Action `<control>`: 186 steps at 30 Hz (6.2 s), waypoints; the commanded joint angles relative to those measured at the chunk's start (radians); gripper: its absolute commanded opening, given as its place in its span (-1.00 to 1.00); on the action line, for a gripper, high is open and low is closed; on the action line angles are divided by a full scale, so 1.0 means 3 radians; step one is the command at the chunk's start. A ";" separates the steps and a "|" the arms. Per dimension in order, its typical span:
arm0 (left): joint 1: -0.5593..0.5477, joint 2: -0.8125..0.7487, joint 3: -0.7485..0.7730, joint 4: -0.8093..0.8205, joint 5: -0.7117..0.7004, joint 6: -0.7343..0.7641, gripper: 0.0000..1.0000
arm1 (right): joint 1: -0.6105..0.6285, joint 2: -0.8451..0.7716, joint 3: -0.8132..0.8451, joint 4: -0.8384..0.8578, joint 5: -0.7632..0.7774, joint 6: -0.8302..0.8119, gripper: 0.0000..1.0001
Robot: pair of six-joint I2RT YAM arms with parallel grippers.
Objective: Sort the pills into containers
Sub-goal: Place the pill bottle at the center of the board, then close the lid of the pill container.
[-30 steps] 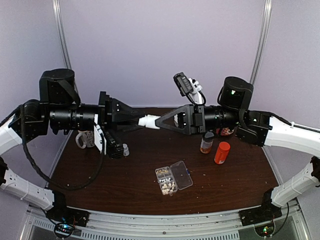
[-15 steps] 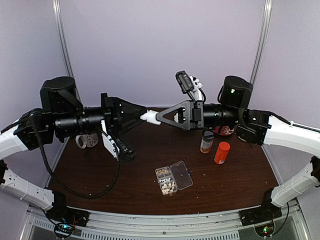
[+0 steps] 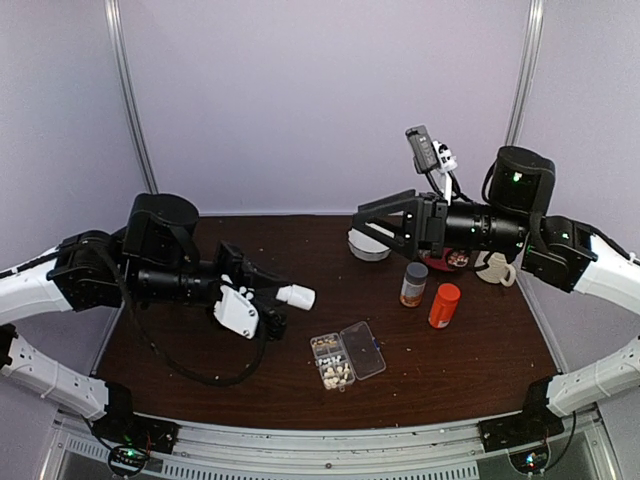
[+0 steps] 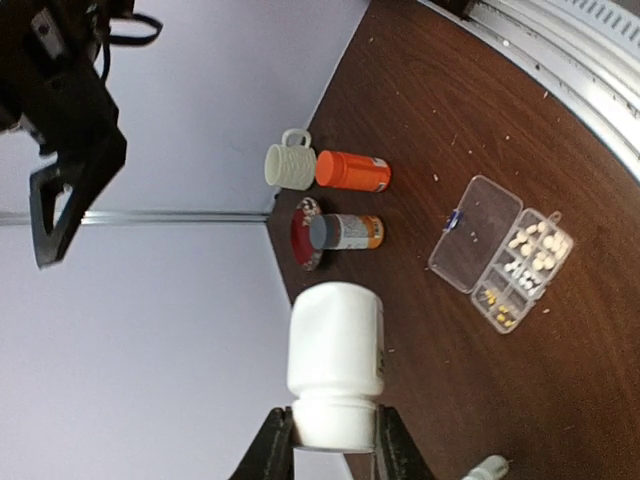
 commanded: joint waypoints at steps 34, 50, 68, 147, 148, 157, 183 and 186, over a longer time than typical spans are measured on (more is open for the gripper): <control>0.1624 0.4010 0.3271 -0.3051 0.0080 -0.4245 -1.00 | -0.0026 -0.0825 -0.0973 -0.0552 0.2289 -0.0505 0.68; 0.1794 0.4214 0.3387 -0.3084 0.0222 -0.4272 -0.17 | -0.0026 -0.0818 -0.1054 -0.0470 0.2285 -0.0490 0.68; 0.1794 0.3265 0.3090 -0.2392 0.0304 -0.4491 0.34 | -0.0028 -0.0845 -0.1087 -0.0731 0.2293 -0.0653 0.64; 0.0625 0.2485 -0.0525 0.1480 0.1348 -0.6743 -1.00 | 0.0294 0.1255 -0.1723 0.0591 0.0857 0.0156 -1.00; 0.0618 0.2497 -0.0521 0.1495 0.1357 -0.6751 -1.00 | 0.0309 0.1280 -0.1697 0.0593 0.0856 0.0152 -1.00; 0.0598 0.2382 -0.0513 0.1212 0.1024 -0.6723 -1.00 | 0.0335 0.1647 -0.1413 0.0280 0.0914 0.0083 -1.00; 0.0579 0.2185 -0.0974 0.2774 0.1494 -0.7099 -1.00 | 0.0340 0.1823 -0.1437 0.0189 0.1154 0.0376 -1.00; 0.0577 0.2295 -0.0872 0.2634 0.1512 -0.7096 -1.00 | 0.0339 0.1803 -0.1448 0.0202 0.1169 0.0375 -1.00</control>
